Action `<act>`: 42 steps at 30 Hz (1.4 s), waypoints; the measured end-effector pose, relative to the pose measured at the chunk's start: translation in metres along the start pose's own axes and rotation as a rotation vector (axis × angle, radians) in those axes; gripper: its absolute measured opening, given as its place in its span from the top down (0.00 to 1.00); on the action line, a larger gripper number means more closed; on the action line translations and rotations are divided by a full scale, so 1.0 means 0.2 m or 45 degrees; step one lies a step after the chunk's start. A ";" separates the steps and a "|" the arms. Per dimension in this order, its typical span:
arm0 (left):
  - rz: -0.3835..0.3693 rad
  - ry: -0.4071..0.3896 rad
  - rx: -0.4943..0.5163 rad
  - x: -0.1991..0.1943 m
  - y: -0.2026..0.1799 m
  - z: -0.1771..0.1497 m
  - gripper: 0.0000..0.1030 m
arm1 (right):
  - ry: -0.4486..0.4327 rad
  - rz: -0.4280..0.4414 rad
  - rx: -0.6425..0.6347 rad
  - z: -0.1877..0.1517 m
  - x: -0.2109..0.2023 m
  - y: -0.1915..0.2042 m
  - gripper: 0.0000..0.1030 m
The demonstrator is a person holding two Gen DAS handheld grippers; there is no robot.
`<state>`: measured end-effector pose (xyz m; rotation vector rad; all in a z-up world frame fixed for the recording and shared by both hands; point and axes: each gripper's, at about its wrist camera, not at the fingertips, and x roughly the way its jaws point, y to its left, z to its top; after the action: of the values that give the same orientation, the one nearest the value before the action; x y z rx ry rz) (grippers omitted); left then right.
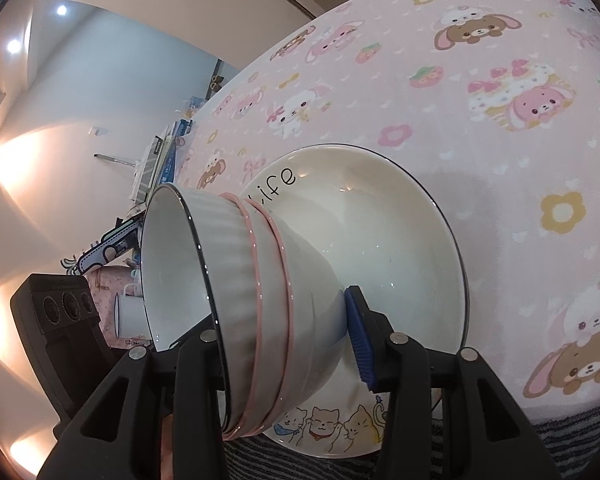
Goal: Organize plates and bowls
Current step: 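Carry the bowl stack over the plate stack and lower it onto the top plate, then open both grippers and lift them away from the bowls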
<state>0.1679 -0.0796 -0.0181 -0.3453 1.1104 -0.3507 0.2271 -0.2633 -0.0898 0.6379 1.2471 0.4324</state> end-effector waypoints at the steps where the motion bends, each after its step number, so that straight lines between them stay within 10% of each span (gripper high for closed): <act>1: 0.000 -0.003 0.001 0.00 0.00 0.00 0.51 | -0.005 -0.007 -0.008 0.00 0.00 0.01 0.59; 22: 0.030 -0.106 0.034 -0.04 0.03 -0.01 0.54 | -0.072 -0.161 -0.228 -0.03 -0.05 0.08 0.56; 38: 0.197 -0.730 0.361 -0.68 -0.17 -0.14 0.53 | -0.386 -0.266 -0.385 -0.13 -0.40 0.25 0.56; 42: 0.231 -0.916 0.442 -0.88 -0.22 -0.23 0.21 | -0.592 -0.308 -0.490 -0.27 -0.53 0.39 0.52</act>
<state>0.0513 -0.0456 0.1245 -0.0440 0.3584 -0.2213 0.1495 -0.2609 0.0295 0.2324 0.7558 0.2880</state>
